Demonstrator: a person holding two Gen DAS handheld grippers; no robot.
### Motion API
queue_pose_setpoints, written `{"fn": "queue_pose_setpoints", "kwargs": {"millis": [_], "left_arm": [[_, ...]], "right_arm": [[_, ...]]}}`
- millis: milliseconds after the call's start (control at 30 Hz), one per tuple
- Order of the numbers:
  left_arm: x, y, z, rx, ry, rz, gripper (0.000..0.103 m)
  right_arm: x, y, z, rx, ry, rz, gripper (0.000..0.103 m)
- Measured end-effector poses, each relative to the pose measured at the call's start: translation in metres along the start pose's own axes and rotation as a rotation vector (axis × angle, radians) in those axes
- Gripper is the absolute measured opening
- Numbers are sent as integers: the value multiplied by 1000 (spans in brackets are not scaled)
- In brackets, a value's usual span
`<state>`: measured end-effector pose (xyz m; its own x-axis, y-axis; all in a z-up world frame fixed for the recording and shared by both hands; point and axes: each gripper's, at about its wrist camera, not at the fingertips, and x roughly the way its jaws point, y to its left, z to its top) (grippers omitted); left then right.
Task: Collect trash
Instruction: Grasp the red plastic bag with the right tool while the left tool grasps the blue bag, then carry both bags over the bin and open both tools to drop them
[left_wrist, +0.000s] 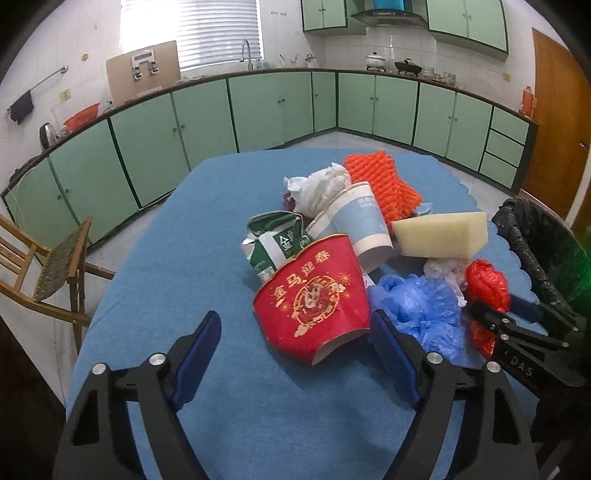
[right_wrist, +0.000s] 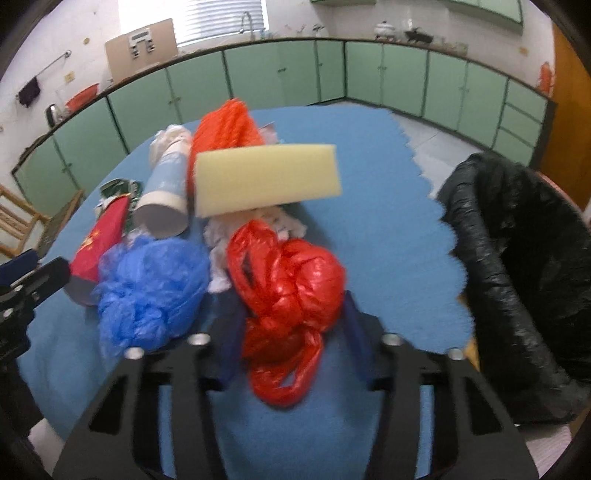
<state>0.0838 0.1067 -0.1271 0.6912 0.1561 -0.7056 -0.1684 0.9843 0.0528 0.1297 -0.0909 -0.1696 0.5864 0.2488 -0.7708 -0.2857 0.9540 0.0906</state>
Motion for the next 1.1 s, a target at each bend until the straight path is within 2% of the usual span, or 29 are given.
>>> {"fn": "queue_pose_setpoints", "kwargs": {"millis": [33, 133, 400, 533, 667, 800, 867, 967, 1100], "left_arm": [[-1, -2, 0, 3, -2, -9, 79], [-4, -8, 0, 9, -6, -31, 76], [-10, -47, -1, 52, -10, -139, 72], [-4, -67, -4, 91, -17, -154, 71], [13, -81, -11, 125, 18, -149, 56], [21, -84, -16, 141, 24, -108, 45], [18, -85, -16, 148, 15, -133, 27], [12, -85, -14, 154, 7, -147, 18], [-6, -80, -8, 132, -20, -194, 13]], "right_arm": [[-2, 0, -1, 1, -3, 12, 37], [-14, -4, -1, 23, -18, 23, 36], [-64, -36, 1, 54, -114, -87, 36], [-70, -52, -2, 71, -128, -110, 36], [-68, -61, -8, 97, -114, -113, 37], [-62, -62, -12, 107, -92, -103, 37], [-59, -60, -13, 109, -84, -96, 37], [-60, -55, -12, 102, -86, -86, 37], [-67, -52, -9, 93, -101, -75, 37]]}}
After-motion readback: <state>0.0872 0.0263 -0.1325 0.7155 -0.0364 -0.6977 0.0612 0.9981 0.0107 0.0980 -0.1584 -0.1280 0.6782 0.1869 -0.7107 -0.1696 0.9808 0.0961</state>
